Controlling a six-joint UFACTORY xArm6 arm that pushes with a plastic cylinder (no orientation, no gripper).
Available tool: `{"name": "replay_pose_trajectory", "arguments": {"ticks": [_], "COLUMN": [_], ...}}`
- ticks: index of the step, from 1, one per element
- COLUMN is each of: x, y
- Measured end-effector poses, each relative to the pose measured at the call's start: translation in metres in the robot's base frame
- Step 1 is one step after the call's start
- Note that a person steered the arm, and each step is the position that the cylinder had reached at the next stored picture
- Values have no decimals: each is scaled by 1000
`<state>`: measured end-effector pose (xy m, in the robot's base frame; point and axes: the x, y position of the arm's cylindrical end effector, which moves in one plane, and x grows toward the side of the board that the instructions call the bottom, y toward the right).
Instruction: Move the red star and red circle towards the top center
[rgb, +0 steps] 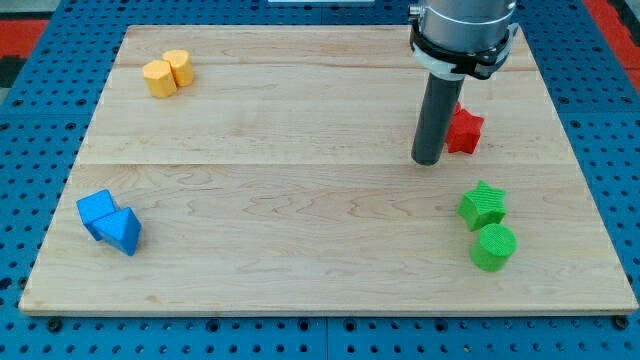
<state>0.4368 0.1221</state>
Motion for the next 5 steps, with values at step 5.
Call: {"name": "replay_pose_trajectory", "arguments": {"ticks": [5], "x": [-72], "y": [-26]}}
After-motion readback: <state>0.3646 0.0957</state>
